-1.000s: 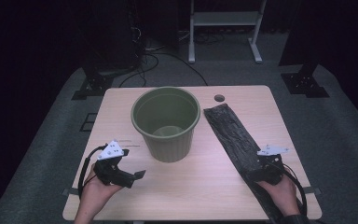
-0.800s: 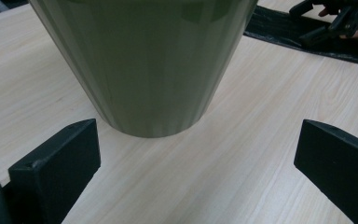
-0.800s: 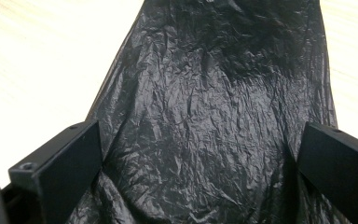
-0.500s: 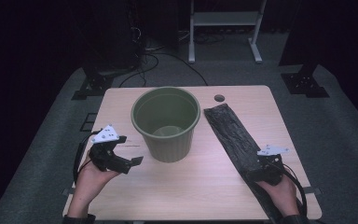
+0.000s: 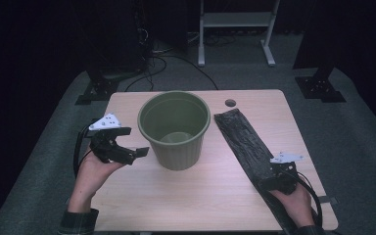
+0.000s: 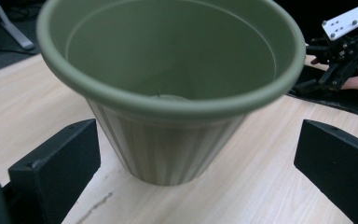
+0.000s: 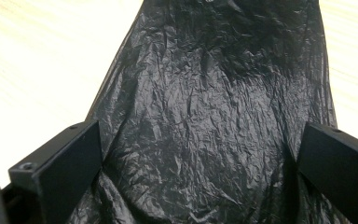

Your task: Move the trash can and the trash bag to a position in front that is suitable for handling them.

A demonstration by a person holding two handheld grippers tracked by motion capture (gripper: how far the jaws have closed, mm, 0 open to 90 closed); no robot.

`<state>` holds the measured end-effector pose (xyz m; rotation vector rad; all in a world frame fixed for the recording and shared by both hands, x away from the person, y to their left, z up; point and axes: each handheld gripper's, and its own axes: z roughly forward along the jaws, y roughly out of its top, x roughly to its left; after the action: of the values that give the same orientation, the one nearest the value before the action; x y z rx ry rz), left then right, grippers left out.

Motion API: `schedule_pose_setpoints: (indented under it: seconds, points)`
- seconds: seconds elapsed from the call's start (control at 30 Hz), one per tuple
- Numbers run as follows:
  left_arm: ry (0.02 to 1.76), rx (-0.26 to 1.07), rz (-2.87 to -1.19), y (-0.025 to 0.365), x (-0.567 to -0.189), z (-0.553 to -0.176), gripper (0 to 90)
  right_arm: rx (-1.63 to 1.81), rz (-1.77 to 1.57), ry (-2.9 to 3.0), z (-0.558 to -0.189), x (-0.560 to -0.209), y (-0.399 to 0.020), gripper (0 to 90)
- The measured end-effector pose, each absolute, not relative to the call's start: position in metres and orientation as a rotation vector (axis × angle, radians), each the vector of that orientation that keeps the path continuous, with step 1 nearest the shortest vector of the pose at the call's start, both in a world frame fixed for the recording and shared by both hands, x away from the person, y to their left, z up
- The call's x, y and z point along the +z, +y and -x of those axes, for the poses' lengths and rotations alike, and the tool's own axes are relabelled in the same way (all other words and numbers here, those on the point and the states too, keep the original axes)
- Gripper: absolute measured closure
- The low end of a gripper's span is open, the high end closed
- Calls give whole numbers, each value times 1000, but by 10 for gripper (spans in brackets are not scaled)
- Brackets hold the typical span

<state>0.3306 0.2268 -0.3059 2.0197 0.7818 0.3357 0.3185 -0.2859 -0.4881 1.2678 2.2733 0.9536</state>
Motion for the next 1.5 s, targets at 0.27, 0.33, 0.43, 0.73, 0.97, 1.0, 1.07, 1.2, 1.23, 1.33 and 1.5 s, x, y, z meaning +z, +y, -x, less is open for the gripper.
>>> schedule_pose_setpoints:
  seconds: [0.27, 0.33, 0.43, 0.73, 0.97, 1.0, 1.07, 1.2, 1.23, 1.33, 1.5]
  points:
    - [777, 358, -2014, 225, -291, -353, 0, 954, -1268, 2273, -319, -488, -286, 0]
    - [776, 352, -2014, 224, -289, -359, 0, 954, -1268, 2273, -319, -488, -286, 0]
    - [768, 359, -2016, 221, -288, -369, 0, 953, -1268, 2273, -319, -488, -286, 0]
    - [758, 369, -2030, 216, -296, -398, 0, 954, -1268, 2273, -319, -488, -286, 0]
    - [771, 360, -2062, 214, -307, -409, 0, 954, -1268, 2273, -319, -488, -286, 0]
    - [770, 352, -2064, 213, -308, -410, 0, 954, -1268, 2273, -319, -488, -286, 0]
    - [767, 340, -2070, 212, -309, -412, 0, 954, -1271, 2273, -319, -488, -286, 0]
    - [764, 339, -2079, 212, -310, -413, 0, 953, -1270, 2274, -319, -488, -286, 0]
    - [761, 340, -2080, 212, -310, -412, 0, 953, -1270, 2275, -319, -488, -286, 0]
    - [749, 341, -2084, 213, -311, -410, 0, 954, -1270, 2274, -319, -488, -286, 0]
    - [747, 332, -2084, 215, -317, -406, 0, 954, -1268, 2272, -319, -488, -286, 0]
